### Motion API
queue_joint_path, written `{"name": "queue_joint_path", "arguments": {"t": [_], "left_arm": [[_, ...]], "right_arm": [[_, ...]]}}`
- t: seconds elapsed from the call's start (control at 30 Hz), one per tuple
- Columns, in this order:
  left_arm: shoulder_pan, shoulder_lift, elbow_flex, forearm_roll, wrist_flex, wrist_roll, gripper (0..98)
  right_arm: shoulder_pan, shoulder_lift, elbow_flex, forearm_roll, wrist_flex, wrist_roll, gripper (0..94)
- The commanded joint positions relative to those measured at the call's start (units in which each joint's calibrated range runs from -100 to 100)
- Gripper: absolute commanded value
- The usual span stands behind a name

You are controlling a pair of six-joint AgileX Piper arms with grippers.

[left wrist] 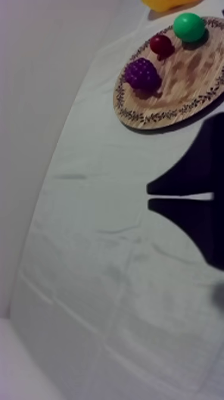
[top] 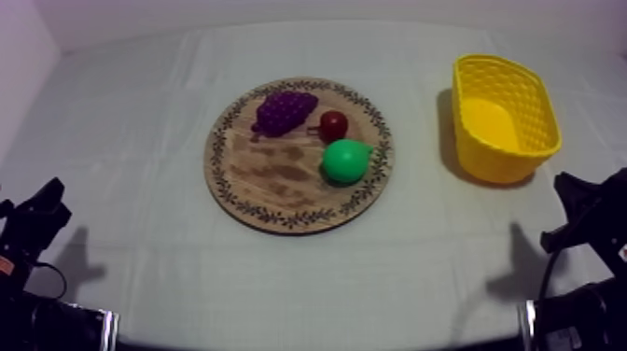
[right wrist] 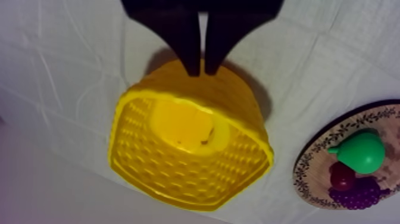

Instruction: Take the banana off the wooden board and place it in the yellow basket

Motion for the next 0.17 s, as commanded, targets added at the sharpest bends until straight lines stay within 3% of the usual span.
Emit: {"name": "queue_joint_path", "arguments": {"t": [0.0, 0.13], "left_arm": [[0.00, -0.03, 0.03, -0.02, 0.00, -0.01, 0.1], [0.00, -0.03, 0.03, -0.02, 0.00, -0.01, 0.1]], "right_arm": [[-0.02, -0.01, 0.03, -0.01, -0.09, 0.00, 0.4], [-0.02, -0.01, 0.03, -0.01, -0.09, -0.01, 0.4]]}}
